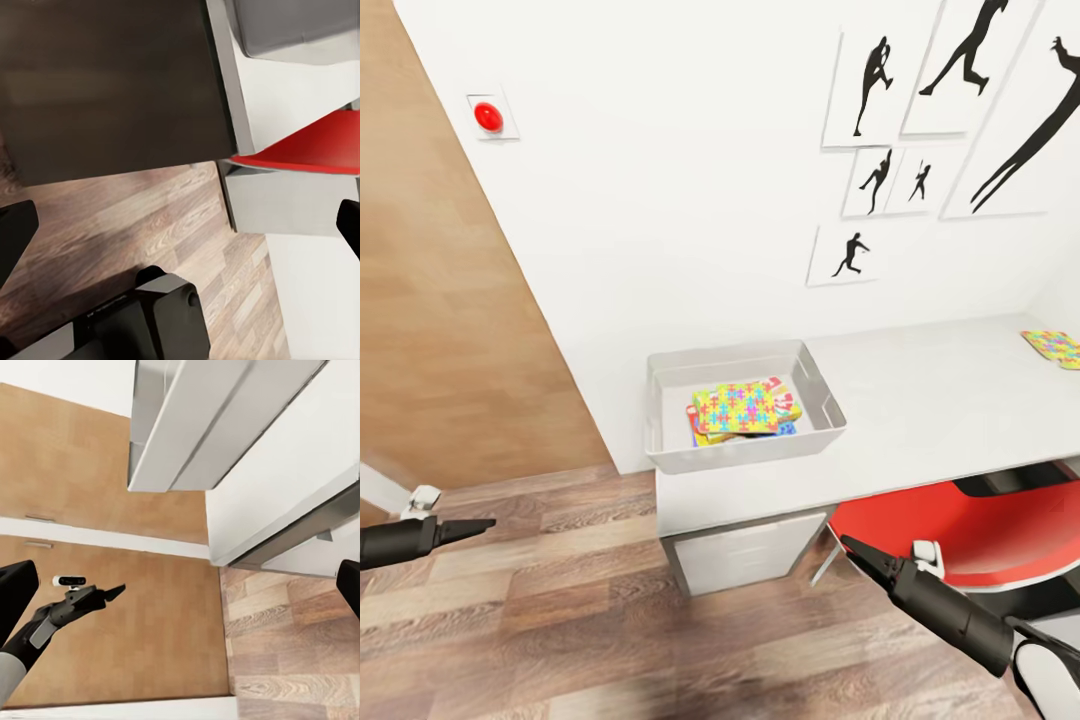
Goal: Put all the toys in the child's room - the three board games (two on the bed and one on the table), the two jigsaw puzzles on the table, and the tennis ball on the table - inside the toy box on the table in the child's room.
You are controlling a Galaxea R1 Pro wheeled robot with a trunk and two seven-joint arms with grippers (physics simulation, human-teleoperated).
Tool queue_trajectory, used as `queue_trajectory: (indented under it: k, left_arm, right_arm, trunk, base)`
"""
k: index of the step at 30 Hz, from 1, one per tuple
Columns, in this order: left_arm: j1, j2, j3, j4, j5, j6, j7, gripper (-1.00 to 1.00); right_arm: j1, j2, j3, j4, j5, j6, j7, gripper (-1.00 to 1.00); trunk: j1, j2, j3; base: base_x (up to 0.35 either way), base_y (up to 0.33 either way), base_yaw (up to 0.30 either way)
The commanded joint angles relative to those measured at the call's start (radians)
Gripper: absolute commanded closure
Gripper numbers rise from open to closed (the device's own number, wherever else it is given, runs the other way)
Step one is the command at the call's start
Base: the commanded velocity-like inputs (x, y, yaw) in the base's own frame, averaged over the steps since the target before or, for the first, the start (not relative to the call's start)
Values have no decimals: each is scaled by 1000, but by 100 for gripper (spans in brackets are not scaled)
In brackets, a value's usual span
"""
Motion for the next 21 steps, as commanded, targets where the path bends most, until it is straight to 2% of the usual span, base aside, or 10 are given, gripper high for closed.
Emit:
queue_trajectory:
  k: [1, 11, 21]
  left_arm:
    - [-1, -1, 4, 1, -11, 9, -8, -100]
    - [-1, -3, 3, 2, -12, 8, -8, -100]
    - [-1, -4, 2, 3, -12, 8, -8, -100]
  right_arm:
    - [0, 1, 0, 0, 4, 3, 10, -100]
    - [-1, 6, 6, 0, 12, -3, 24, -100]
    - [-1, 7, 4, 2, 17, -15, 23, -100]
  trunk:
    - [1, -2, 0]
    - [1, -2, 16]
    - [1, -2, 22]
  base:
    - [0, -143, 101]
    - [0, -200, 123]
    - [0, -35, 65]
